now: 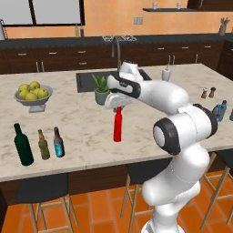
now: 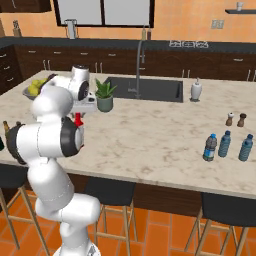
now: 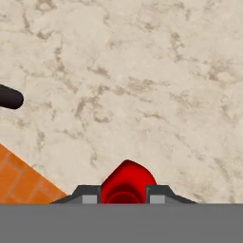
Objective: Move the plastic bottles in the middle to the plastics group, and the glass bottles in the middle to the glass group.
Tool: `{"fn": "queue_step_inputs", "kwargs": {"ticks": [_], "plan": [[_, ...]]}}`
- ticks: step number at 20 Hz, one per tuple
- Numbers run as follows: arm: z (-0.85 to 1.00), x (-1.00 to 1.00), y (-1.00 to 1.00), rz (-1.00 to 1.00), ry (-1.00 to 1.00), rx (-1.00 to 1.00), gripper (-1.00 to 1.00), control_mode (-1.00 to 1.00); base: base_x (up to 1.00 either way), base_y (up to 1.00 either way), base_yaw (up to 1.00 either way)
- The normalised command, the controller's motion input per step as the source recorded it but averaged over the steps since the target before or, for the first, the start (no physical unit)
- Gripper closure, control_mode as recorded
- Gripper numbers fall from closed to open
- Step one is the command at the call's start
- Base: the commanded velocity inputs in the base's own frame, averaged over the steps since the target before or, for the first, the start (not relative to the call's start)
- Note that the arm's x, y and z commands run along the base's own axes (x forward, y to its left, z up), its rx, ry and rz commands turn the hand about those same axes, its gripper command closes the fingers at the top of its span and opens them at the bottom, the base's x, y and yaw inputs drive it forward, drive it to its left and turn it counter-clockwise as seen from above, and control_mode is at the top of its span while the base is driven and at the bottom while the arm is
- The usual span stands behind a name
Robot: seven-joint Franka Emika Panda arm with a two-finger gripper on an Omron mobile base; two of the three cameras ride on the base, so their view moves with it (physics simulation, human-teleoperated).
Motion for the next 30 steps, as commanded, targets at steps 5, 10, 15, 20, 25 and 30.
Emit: {"fn": "queue_step_inputs", "kwargs": {"ticks": [5,10,15,20,25,30], "plan": [[0.01,-0.29,1.0,0.22,0.0,0.0,1.0,-1.0,0.0,0.0,0.0],[0.0,-0.06,1.0,0.15,0.0,0.04,1.0,-1.0,0.0,0.0,0.0],[-0.07,0.17,0.8,0.06,-0.1,0.0,1.0,-1.0,0.0,0.0,0.0],[-0.09,0.23,0.48,0.01,-0.14,0.0,1.0,-1.0,0.0,0.0,0.0],[-0.23,0.21,0.33,0.0,-0.01,0.1,1.0,-1.0,0.0,0.0,0.0],[-0.09,0.16,0.3,0.0,-0.07,0.1,1.0,-1.0,0.0,0.0,0.0]]}}
